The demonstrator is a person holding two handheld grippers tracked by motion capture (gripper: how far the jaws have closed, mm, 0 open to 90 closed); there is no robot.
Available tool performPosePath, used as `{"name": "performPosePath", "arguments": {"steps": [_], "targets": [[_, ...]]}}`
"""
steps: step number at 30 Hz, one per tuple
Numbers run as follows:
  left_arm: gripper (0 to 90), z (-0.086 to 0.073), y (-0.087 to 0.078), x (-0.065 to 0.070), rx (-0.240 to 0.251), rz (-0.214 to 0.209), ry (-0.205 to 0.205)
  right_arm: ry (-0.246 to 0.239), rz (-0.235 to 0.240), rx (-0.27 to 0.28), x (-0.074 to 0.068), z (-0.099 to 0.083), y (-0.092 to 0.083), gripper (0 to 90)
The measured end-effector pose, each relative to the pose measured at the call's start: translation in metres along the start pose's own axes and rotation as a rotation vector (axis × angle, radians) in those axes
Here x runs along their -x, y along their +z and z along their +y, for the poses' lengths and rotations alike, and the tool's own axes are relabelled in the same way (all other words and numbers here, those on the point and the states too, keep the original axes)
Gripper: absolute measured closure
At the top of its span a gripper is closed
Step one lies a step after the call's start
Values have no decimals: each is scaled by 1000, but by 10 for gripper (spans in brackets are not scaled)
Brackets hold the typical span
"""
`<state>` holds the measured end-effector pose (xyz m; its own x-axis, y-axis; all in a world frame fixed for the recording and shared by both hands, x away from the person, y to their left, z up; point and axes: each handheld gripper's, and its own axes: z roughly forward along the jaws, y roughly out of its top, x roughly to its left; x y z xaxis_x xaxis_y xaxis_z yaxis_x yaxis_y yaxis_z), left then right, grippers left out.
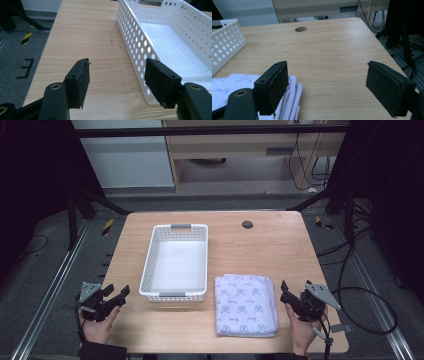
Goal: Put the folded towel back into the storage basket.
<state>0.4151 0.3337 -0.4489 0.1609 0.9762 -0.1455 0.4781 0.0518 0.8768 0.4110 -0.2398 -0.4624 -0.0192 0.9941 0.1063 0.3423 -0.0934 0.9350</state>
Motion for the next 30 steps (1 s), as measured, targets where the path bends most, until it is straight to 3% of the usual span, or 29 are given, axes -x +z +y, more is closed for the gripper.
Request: {"name": "performPosePath", "arguments": {"steps": [4,8,19,25,30], "targets": [[384,1,-4,3,14,-10,-6,47,40,18,0,1,-5,194],[388,4,-8,11,28,-26,16,48,58,35,-3,5,-7,197],[387,10,-11,30,32,-70,30,21,99,16,-11,11,0,203],[389,12,-12,42,39,-97,58,-53,125,-3,-23,17,0,197],[395,13,-13,57,44,-135,76,-54,152,-11,-28,24,1,198]]}}
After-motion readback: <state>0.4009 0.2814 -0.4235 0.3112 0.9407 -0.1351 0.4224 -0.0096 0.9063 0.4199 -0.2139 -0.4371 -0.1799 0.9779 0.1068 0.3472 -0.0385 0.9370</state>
